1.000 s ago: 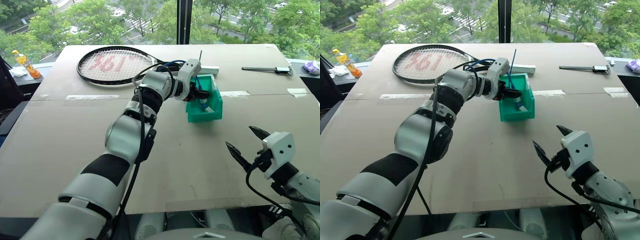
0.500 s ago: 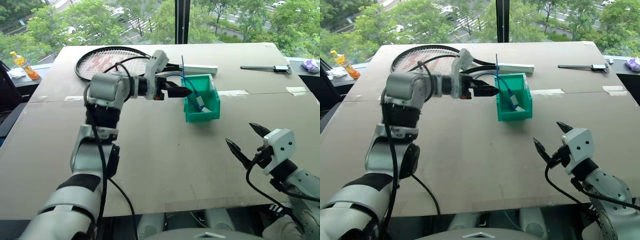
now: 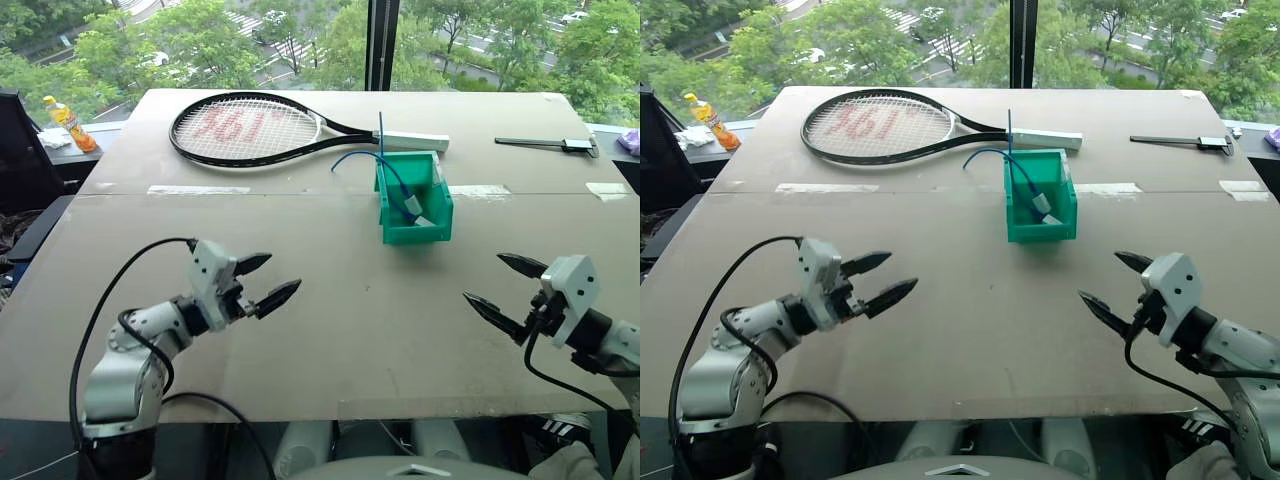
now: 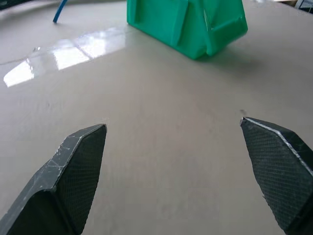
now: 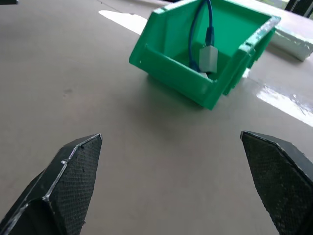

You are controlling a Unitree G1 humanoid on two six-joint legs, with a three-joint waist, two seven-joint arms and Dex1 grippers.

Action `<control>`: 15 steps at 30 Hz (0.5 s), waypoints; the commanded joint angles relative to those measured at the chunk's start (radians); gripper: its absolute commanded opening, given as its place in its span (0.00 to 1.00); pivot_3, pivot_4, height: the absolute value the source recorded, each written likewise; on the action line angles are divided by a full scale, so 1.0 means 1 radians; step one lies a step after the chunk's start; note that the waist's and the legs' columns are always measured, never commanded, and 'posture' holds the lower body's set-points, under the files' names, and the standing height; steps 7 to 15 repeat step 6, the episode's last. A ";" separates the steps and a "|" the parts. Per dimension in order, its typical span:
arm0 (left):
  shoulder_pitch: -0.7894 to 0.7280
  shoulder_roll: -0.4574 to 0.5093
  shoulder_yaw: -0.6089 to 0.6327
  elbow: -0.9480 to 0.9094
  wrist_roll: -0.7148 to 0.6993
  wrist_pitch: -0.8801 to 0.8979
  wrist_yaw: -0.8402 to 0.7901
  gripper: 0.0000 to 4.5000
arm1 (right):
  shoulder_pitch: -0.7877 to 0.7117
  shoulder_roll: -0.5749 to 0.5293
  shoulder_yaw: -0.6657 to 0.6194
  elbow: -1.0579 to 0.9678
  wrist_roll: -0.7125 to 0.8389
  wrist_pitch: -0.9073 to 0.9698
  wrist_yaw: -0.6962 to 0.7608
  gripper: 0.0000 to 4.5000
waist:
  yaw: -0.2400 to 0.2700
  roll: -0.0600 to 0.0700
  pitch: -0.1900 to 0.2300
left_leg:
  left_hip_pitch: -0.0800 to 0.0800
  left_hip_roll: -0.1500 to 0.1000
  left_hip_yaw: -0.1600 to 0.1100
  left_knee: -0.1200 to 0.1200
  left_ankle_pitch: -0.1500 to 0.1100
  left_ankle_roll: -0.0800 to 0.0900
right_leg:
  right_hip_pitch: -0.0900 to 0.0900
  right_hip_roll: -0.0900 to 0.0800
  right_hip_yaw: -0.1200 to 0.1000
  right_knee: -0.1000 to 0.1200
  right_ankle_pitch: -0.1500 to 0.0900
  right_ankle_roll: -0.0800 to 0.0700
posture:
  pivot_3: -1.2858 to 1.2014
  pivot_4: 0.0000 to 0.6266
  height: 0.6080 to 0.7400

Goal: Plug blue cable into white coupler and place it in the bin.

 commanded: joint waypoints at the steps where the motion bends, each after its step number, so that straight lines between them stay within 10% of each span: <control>1: 0.087 0.010 0.047 -0.088 -0.027 -0.055 0.013 1.00 | 0.013 -0.034 -0.046 0.027 0.011 -0.053 0.058 1.00 | -0.001 0.000 0.000 | 0.001 0.001 0.000 0.000 0.000 0.000 | 0.001 0.000 0.000 0.000 -0.001 0.002 | 0.52 0.24 1.00; 15: 0.195 0.004 0.086 -0.117 -0.051 -0.079 0.039 1.00 | 0.046 -0.069 -0.071 0.077 0.000 -0.090 0.102 1.00 | -0.001 0.000 0.000 | 0.003 0.002 0.000 -0.001 0.000 0.000 | 0.002 0.001 -0.001 0.000 -0.002 0.003 | 0.52 0.24 1.00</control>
